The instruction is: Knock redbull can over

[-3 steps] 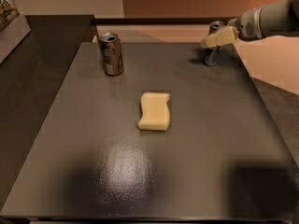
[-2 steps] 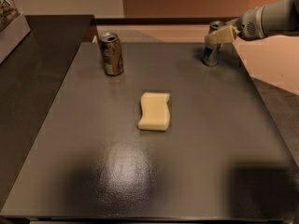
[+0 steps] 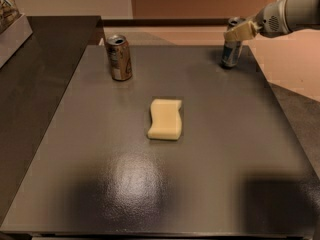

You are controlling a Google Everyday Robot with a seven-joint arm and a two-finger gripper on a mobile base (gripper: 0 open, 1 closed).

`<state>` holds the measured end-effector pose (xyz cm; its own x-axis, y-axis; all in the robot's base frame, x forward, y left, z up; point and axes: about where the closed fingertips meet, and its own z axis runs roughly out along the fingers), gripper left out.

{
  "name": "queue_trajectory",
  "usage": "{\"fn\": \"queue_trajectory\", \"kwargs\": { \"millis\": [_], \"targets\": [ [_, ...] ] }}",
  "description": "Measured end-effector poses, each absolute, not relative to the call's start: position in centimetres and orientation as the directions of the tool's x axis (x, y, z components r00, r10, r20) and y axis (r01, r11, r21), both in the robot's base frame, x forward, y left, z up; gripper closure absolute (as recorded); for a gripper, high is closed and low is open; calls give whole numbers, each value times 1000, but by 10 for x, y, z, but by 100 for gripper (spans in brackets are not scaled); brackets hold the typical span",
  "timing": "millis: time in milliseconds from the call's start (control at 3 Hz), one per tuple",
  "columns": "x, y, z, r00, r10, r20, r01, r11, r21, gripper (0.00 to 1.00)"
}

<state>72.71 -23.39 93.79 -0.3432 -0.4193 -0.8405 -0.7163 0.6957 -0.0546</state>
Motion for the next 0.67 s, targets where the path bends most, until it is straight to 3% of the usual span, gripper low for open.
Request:
{"fn": "queue_trajectory", "kwargs": {
  "millis": [333, 667],
  "targets": [
    [709, -224, 955, -349, -500, -793, -753, 653, -81, 100],
    [683, -210, 961, -369, -621, -692, -803, 587, -99, 100]
  ]
}}
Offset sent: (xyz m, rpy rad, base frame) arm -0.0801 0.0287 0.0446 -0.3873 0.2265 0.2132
